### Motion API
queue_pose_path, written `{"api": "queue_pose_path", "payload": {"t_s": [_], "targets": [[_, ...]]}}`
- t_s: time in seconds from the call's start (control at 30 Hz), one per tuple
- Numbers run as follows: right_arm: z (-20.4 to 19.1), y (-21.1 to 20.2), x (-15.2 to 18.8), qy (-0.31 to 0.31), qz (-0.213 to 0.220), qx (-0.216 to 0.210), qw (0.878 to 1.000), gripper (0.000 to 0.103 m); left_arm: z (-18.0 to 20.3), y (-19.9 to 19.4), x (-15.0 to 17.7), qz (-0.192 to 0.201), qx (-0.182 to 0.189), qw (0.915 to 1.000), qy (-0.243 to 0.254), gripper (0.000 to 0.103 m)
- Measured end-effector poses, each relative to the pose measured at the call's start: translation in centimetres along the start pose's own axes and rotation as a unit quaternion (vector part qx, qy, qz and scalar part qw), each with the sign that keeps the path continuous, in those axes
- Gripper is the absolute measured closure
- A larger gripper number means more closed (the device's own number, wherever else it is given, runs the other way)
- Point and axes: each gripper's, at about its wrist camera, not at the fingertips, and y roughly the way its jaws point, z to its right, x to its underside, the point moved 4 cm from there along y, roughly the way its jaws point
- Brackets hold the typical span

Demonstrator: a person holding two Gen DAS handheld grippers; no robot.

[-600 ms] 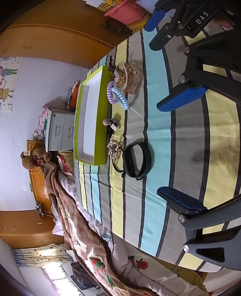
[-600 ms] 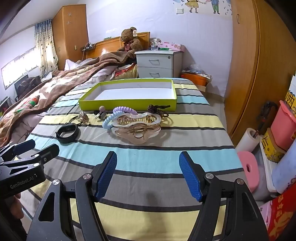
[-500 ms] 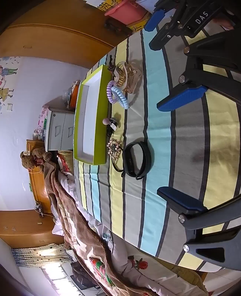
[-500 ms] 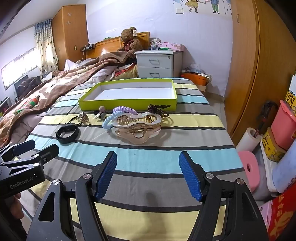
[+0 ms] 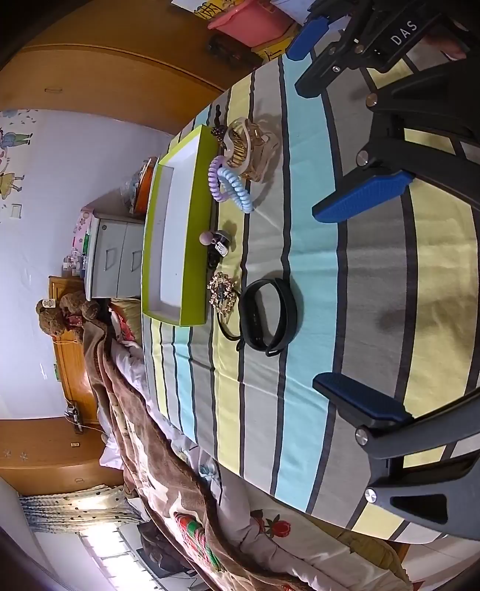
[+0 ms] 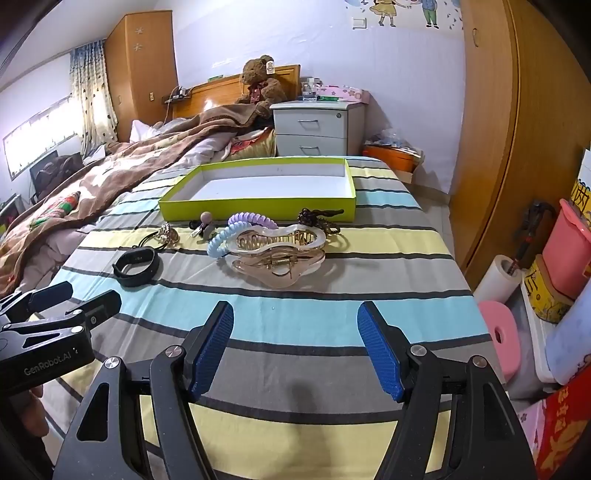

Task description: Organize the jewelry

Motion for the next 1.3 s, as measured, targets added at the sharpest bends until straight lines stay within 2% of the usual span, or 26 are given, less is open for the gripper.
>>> {"api": "queue_pose_path", "payload": {"t_s": [1.3], "targets": [[-0.03,-0.14,0.01,0.001,0.001,0.000,1.000,0.033,-0.26,-0.35,0.21,0.000,-0.008,1.0000,-0.002,0.018]]}}
